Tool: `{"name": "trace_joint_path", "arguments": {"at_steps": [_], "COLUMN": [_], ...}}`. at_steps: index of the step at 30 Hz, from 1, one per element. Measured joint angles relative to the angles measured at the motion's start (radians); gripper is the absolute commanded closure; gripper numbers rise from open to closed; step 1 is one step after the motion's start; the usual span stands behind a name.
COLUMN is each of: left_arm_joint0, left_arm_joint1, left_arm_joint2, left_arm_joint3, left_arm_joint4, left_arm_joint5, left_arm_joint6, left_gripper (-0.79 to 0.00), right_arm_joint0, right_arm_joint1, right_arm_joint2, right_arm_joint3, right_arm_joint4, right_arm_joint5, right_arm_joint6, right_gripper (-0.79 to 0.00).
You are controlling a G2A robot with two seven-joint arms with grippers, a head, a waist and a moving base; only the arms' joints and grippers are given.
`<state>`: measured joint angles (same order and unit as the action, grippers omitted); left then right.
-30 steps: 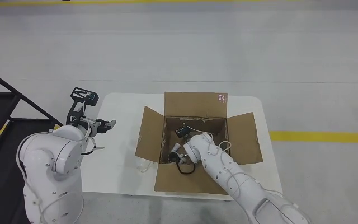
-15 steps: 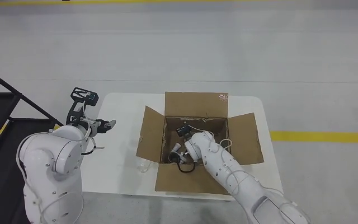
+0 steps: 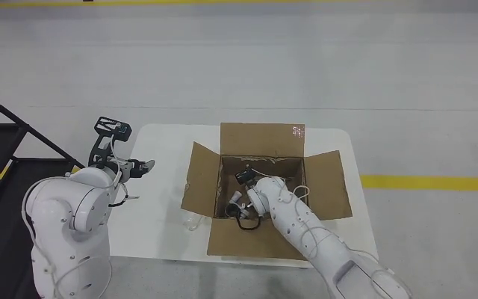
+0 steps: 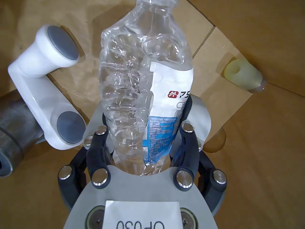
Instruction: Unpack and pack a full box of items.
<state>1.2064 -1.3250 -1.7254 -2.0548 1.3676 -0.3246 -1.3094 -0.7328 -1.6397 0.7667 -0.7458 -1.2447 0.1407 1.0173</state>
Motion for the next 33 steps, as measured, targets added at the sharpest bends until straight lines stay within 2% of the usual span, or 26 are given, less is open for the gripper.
{"name": "trace_joint_path", "arguments": {"at_steps": [2,3,4,5,6,12,18,27,33], "left_arm_joint0": [0.0,0.0,0.0,0.0,0.0,0.0,0.0,0.0,0.0], "left_arm_joint1": [0.0,0.0,0.0,0.0,0.0,0.0,0.0,0.0,0.0], "left_arm_joint2": [0.0,0.0,0.0,0.0,0.0,0.0,0.0,0.0,0.0], "left_arm_joint3": [0.0,0.0,0.0,0.0,0.0,0.0,0.0,0.0,0.0], "left_arm_joint4": [0.0,0.0,0.0,0.0,0.0,0.0,0.0,0.0,0.0], "left_arm_joint5": [0.0,0.0,0.0,0.0,0.0,0.0,0.0,0.0,0.0], "left_arm_joint6": [0.0,0.0,0.0,0.0,0.0,0.0,0.0,0.0,0.0], "left_gripper": [-0.785,-0.785,-0.785,-0.785,-0.785,-0.785,-0.785,-0.785,-0.785], "right_arm_joint0": [0.003,0.003,0.004,0.005,0.006,0.012,-0.006,-0.094,-0.203], "right_arm_joint1": [-0.002,-0.003,-0.004,-0.005,-0.006,-0.009,0.01,0.06,0.099], "right_arm_joint2": [0.005,0.007,0.008,0.009,0.009,0.029,0.071,0.182,0.282], "right_arm_joint3": [0.013,0.018,0.024,0.028,0.032,0.032,-0.05,-0.253,-0.457], "right_arm_joint4": [0.009,0.013,0.016,0.018,0.02,0.045,0.045,0.044,0.067], "right_arm_joint5": [-0.008,-0.012,-0.015,-0.016,-0.016,-0.03,-0.047,-0.089,-0.154], "right_arm_joint6": [-0.006,-0.008,-0.011,-0.013,-0.014,-0.034,-0.028,0.011,0.03], "right_gripper": [-0.286,-0.203,-0.175,-0.114,0.0,0.0,0.0,0.0,0.0]}}
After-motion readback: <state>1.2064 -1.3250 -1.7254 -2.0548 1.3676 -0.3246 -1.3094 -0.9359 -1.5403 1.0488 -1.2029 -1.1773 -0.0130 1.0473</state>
